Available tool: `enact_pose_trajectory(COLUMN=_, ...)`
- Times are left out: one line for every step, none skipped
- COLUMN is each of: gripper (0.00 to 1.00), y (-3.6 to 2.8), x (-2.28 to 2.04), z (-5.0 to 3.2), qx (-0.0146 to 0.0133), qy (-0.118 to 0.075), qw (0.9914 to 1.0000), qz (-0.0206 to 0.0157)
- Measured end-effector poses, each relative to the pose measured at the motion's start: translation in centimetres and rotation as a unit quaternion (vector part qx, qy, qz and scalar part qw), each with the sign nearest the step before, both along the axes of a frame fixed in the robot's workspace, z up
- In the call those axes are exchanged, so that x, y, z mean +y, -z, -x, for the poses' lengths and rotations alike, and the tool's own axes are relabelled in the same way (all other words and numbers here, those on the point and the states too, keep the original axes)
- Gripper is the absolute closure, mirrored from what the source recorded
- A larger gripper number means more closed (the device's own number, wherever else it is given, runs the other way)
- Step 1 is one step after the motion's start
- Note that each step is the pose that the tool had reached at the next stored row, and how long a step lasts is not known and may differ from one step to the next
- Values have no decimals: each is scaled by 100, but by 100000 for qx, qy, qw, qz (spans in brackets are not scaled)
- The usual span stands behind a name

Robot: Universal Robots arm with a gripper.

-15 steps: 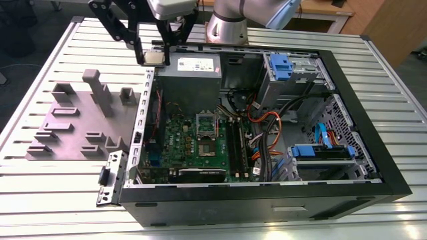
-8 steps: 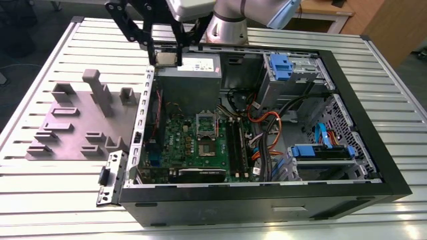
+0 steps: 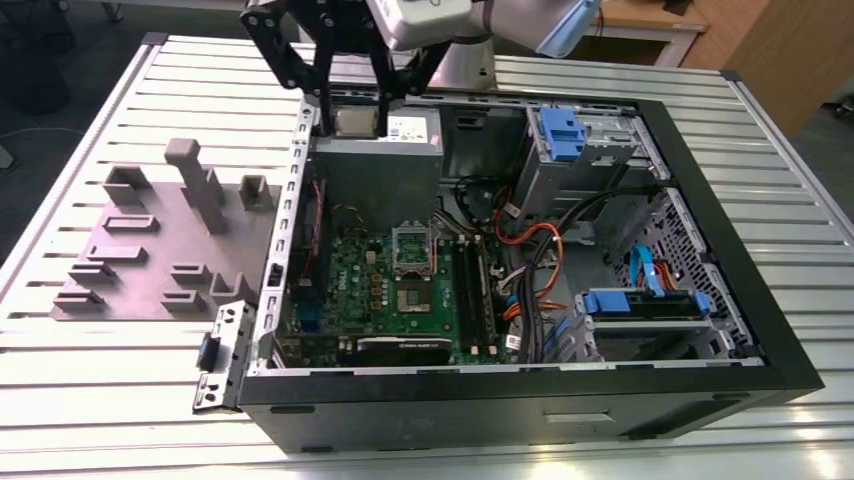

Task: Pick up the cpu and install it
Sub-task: 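Pick up the cpu and move it towards the insertion slot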

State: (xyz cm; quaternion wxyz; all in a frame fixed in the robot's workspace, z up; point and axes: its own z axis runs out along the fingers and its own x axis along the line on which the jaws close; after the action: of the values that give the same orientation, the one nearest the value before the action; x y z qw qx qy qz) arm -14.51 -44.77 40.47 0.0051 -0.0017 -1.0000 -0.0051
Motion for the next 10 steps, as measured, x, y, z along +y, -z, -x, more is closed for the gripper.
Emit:
enact_pose_trajectory(gripper=53, y=5, x=-22, z=-7, qx=0, qy=-2, qw=100000, qz=-1)
enact_pose_trajectory(gripper=53, y=11, x=-31, z=-26, qx=-7, qy=1, qw=100000, qz=-10)
enact_pose_trajectory(gripper=53, y=15, x=-37, z=-52, qx=-5, qy=-3, qw=100000, qz=-8)
enact_pose_trajectory(gripper=53, y=17, x=-41, z=-82, qx=5, qy=-10, qw=100000, qz=10)
enact_pose_trajectory(gripper=53, y=21, x=-43, z=-118, qx=1, qy=1, qw=100000, qz=4)
enact_pose_trajectory(gripper=53, y=24, x=-45, z=-157, qx=0, qy=3, qw=100000, qz=1)
enact_pose_trajectory(gripper=53, y=27, x=-47, z=-195, qx=2, qy=-1, qw=100000, qz=4)
enact_pose_trajectory(gripper=53, y=30, x=-50, z=-234, qx=2, qy=-7, qw=100000, qz=1)
enact_pose_trajectory(gripper=53, y=33, x=-52, z=-271, qx=1, qy=-2, qw=100000, qz=1)
enact_pose_trajectory(gripper=53, y=36, x=-54, z=-307, qx=-1, qy=3, qw=100000, qz=3)
